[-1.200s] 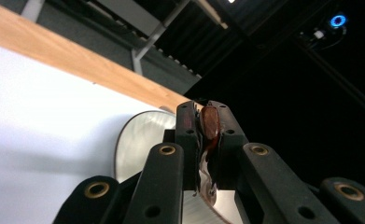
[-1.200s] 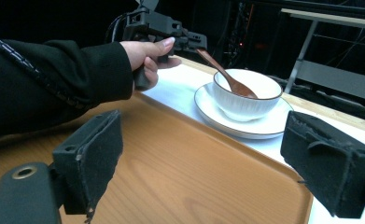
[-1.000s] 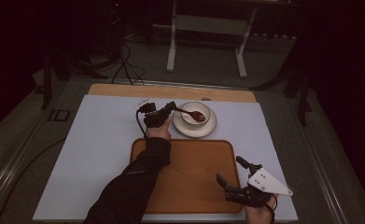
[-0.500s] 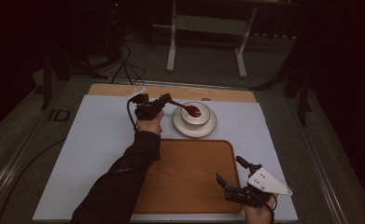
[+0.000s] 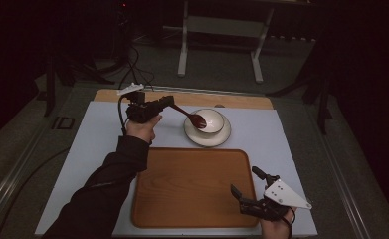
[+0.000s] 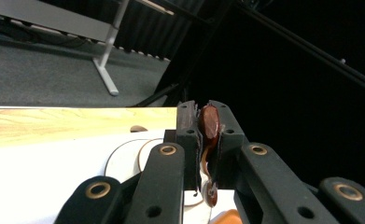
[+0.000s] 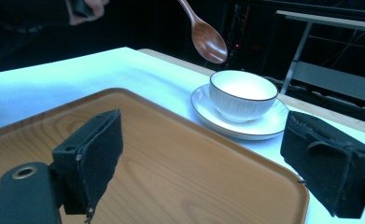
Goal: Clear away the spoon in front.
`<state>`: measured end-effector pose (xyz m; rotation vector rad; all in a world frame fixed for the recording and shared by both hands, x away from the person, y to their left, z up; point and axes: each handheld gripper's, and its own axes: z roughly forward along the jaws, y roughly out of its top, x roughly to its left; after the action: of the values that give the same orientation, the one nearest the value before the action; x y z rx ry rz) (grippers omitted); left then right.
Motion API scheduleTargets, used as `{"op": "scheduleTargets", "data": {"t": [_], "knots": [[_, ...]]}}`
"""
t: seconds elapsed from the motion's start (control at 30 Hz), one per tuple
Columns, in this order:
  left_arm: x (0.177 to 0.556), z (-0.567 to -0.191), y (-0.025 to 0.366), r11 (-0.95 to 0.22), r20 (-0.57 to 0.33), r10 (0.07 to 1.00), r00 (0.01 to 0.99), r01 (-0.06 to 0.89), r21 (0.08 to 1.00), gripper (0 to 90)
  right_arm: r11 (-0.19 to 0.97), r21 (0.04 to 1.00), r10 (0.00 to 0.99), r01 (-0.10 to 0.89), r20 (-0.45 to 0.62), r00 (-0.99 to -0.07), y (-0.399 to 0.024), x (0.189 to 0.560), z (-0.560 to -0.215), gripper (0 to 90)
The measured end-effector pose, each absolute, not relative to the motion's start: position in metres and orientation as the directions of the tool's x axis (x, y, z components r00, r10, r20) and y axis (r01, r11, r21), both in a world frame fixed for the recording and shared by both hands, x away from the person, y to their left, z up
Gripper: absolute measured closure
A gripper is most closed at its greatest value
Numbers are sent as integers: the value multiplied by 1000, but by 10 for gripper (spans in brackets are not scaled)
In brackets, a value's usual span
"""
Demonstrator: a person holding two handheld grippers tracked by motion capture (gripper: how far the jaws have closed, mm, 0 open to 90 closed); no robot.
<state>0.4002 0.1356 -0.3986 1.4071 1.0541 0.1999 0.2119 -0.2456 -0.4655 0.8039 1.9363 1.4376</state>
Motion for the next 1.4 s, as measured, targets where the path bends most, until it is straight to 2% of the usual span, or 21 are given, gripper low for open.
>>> {"op": "scheduleTargets", "data": {"t": [0.4, 0.63, 0.8, 1.13, 1.4], "knots": [[375, -368, 165, 67, -385, 649, 655, 455, 888, 833, 233, 965, 763, 118, -106, -638, -245, 211, -465, 128], [367, -368, 175, 23, -384, 605, 698, 466, 884, 833, 237, 965, 762, 113, -113, -637, -244, 211, -465, 128], [360, -370, 180, -69, -352, 563, 748, 466, 882, 833, 240, 964, 762, 113, -115, -637, -244, 211, -465, 128], [350, -374, 194, -149, -341, 518, 785, 475, 867, 833, 240, 964, 763, 117, -113, -637, -243, 211, -465, 128], [342, -377, 202, -226, -339, 436, 834, 466, 856, 833, 245, 963, 761, 116, -117, -638, -242, 212, -466, 128]]}}
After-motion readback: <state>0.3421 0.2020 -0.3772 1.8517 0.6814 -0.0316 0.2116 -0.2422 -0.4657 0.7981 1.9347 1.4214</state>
